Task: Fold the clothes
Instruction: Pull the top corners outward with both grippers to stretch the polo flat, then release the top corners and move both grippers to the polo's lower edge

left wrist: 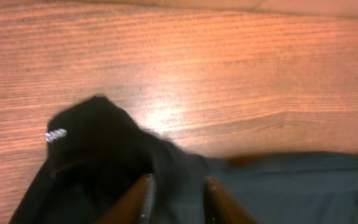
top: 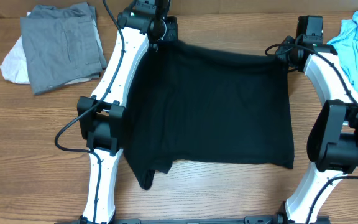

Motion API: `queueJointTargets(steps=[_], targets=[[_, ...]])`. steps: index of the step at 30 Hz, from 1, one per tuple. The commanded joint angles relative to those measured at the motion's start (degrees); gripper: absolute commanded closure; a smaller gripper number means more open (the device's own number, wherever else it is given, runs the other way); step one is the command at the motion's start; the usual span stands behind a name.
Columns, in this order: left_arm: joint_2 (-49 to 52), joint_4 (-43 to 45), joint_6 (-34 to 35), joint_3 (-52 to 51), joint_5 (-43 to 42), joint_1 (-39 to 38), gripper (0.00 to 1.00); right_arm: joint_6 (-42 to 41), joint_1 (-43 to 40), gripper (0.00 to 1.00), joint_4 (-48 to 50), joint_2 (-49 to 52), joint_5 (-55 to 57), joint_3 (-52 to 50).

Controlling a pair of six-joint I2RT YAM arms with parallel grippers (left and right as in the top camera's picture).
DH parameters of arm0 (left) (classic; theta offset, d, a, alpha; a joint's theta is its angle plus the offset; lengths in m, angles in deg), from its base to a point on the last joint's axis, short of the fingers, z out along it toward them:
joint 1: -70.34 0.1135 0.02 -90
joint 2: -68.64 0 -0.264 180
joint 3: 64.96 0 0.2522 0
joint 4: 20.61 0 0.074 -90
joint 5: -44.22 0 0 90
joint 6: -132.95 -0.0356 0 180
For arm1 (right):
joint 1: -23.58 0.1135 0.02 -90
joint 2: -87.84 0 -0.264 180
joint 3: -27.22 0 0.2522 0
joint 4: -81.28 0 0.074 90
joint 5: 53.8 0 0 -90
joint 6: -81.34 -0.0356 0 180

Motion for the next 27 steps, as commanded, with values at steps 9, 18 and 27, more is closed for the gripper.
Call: queueJointTargets(steps=[9, 18, 27], targets=[[-0.2, 1.5, -0.3, -1.1, 6.2, 0.4, 0.0, -0.3, -0.2, 0.0, -1.4, 0.3, 1.0, 2.3], [-0.6, -24.8, 0.1, 2.0, 3.8, 1.2, 0.0, -0.3, -1.2, 0.0, -25.9, -2.6, 0.8, 16.3], [-0.7, -37.0, 0.3, 2.0, 3.7, 1.0, 0.1, -2.9, -1.2, 0.0, -46.0, -11.0, -3.5, 19.0]])
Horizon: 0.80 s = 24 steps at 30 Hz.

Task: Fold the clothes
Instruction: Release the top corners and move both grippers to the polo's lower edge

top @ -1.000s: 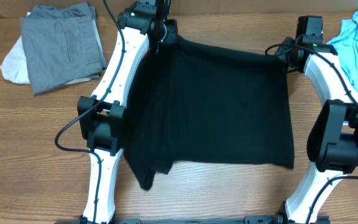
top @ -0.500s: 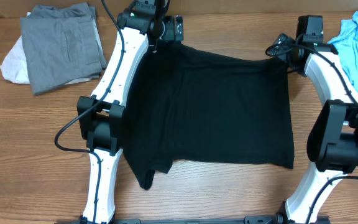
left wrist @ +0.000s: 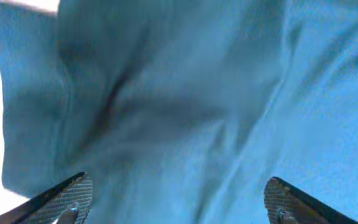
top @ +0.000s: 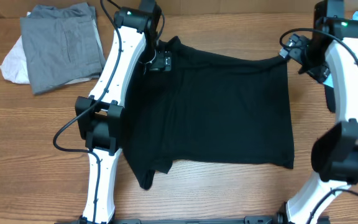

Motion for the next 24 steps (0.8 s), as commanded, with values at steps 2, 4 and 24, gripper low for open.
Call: queueJointTargets(steps=[2, 4, 24], targets=[[-0.7, -5.0, 0.4, 1.5, -0.3, 0.2, 0.11, -1.6, 0.0, 0.0, -6.1, -5.7, -1.1, 1.7], [-0.7, -7.0, 1.1, 1.5, -0.2, 0.2, 0.09, -1.9, 0.0, 0.0, -8.7, -6.9, -1.9, 1.7], [-29.6, -8.5, 0.6, -21.4, -0.7, -4.8, 0.0, -1.9, 1.6, 0.0, -16.1, -24.4, -5.6, -10.7]])
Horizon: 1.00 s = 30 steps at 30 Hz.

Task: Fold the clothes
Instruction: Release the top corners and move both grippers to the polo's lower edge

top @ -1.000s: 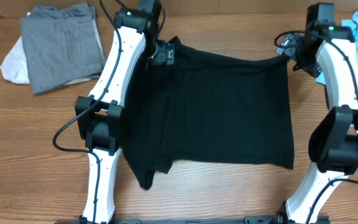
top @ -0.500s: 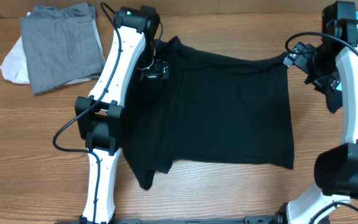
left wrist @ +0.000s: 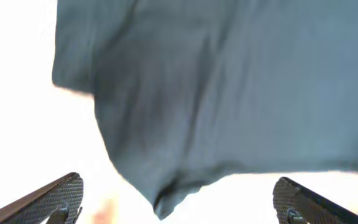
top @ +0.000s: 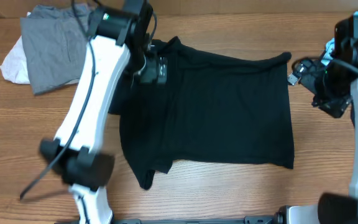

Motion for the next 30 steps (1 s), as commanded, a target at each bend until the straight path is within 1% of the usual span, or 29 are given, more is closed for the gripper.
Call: queueJointTargets(steps=[1, 4, 5, 6, 7, 11, 12, 13, 15, 16, 18, 21, 28, 30], targets=[[-5.1, -0.1, -0.2, -11.1, -1.1, -2.5, 0.0, -0.1, 0.7, 0.0, 3.2, -3.4, -0.5, -6.7], [-6.4, 1.7, -0.2, -19.0, -1.9, -3.8, 0.0, 0.4, 0.8, 0.0, 7.0, -3.4, -1.0, -13.2], [-6.4, 3.0, -0.2, -21.7, -2.0, -4.1, 0.02, 0.8, 0.8, 0.0, 9.0, -3.4, -1.8, -16.3], [-6.3, 4.5, -0.2, -24.1, -2.0, -4.3, 0.07, 1.2, 0.8, 0.0, 11.5, -3.4, -3.1, -19.7], [-6.3, 6.6, 0.0, -27.1, -2.1, -4.4, 0.15, 1.4, 0.8, 0.02, 13.7, -3.4, -4.2, -22.6], [-6.3, 12.7, 1.6, -37.8, -2.5, -4.2, 0.38, 1.3, 0.8, 0.21, 22.6, -3.4, -7.0, -34.5], [-6.3, 14.1, 1.6, -39.7, -3.1, -4.0, 0.52, 1.3, 0.8, 0.27, 24.1, -3.4, -7.0, -36.5], [-6.3, 16.0, 1.5, -41.9, -3.8, -3.6, 0.69, 1.3, 0.7, 0.35, 25.9, -3.4, -7.0, -38.7], [-6.3, 20.0, 1.6, -45.7, -4.9, -2.8, 0.91, 1.0, 0.7, 0.51, 28.4, -3.4, -7.4, -41.7], [-6.3, 22.1, 1.6, -47.7, -5.9, -2.2, 0.96, 1.0, 0.7, 0.6, 29.5, -3.4, -8.0, -42.9], [-6.2, 24.7, 2.1, -50.3, -7.3, -1.2, 0.96, 1.0, 0.7, 0.73, 31.2, -3.4, -9.3, -44.7], [-6.2, 28.0, 4.1, -54.4, -7.8, 0.4, 0.96, -0.3, 0.7, 0.78, 32.9, -3.4, -9.5, -46.5], [-6.2, 34.2, 5.0, -62.3, -8.4, 2.8, 0.96, -2.0, 0.7, 0.77, 38.4, -2.9, -9.5, -51.6], [-6.2, 36.2, 5.0, -63.9, -9.4, 3.3, 0.96, -2.9, 0.7, 0.79, 39.9, -2.3, -9.4, -52.8]])
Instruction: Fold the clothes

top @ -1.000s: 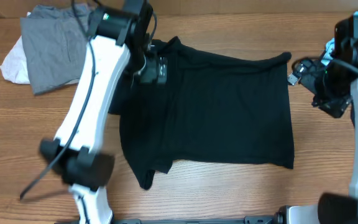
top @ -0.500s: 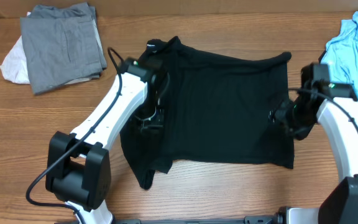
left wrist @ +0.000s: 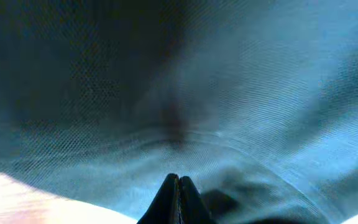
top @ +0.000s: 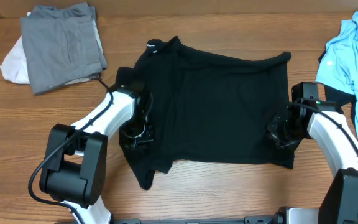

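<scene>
A black shirt lies spread flat on the wooden table, with its collar at the far left. My left gripper is down on the shirt's left edge, about halfway along that side. In the left wrist view its fingers are pressed together, pinching the dark fabric. My right gripper rests on the shirt's right edge, level with the left one. It is dark against the cloth, so the state of its jaws does not show.
A folded grey garment lies at the far left on top of a white cloth. A crumpled light blue garment sits at the far right edge. Bare wood runs along the front of the table.
Both arms were raised near the shirt's far edge, the left gripper open. Now both are down at the middle of the shirt's sides, the left one shut on the fabric.
At first both grippers were at the shirt's far corners, the left shut on the collar corner. Then the left gripper was open above the cloth and both arms were lifted. The shirt stayed flat, and now the grippers sit at its left and right mid-edges.
</scene>
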Motion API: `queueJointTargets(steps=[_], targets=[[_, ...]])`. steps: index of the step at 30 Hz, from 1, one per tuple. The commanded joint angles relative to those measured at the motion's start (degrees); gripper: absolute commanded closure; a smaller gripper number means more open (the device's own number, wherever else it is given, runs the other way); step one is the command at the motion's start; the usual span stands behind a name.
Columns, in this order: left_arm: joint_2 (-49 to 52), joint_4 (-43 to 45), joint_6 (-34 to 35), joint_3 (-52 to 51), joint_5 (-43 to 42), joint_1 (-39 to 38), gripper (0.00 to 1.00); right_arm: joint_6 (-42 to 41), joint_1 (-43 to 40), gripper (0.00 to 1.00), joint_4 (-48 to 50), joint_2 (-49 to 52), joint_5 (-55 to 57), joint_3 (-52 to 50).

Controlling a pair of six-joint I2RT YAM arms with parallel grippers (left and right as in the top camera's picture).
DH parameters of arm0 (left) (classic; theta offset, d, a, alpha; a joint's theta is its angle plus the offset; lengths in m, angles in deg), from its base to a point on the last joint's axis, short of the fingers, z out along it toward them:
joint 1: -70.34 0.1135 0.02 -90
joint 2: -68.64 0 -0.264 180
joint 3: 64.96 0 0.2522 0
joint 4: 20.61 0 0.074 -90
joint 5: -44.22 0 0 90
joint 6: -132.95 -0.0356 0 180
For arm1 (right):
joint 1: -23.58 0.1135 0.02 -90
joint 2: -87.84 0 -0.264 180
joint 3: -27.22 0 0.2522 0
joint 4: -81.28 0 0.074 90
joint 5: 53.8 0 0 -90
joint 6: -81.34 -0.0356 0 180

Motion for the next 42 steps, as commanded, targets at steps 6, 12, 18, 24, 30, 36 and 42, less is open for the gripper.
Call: queueJointTargets(steps=[6, 12, 18, 24, 30, 36, 42], targets=[[0.2, 2.8, 2.6, -4.3, -3.6, 1.4, 0.96, -5.6, 0.2, 0.82, 1.2, 2.8, -0.2, -2.1], [0.2, 3.0, 2.6, -7.9, -3.5, 1.3, 0.96, -9.3, 0.2, 0.82, 1.4, 5.1, 0.8, -3.9], [0.2, 2.9, 5.0, -11.3, -3.5, 1.4, 0.96, -11.3, 0.2, 0.86, 2.1, 5.8, 0.7, -5.5], [0.1, -0.2, 5.4, -12.0, -3.3, 1.4, 0.96, -15.8, -0.9, 0.95, -0.2, 5.8, 2.9, -5.5], [-0.3, -3.9, 5.9, -12.1, -2.4, 1.4, 0.96, -18.6, -3.7, 0.96, -2.7, 5.8, 5.9, -5.5], [-5.0, -7.1, 11.1, -12.1, 2.4, 1.4, 0.96, -19.3, -7.2, 0.96, -5.3, 5.0, 9.1, -5.5], [-14.4, -9.4, 11.3, -12.1, 3.0, 1.5, 0.96, -20.3, -10.0, 0.96, -7.3, 2.1, 10.8, -5.5]])
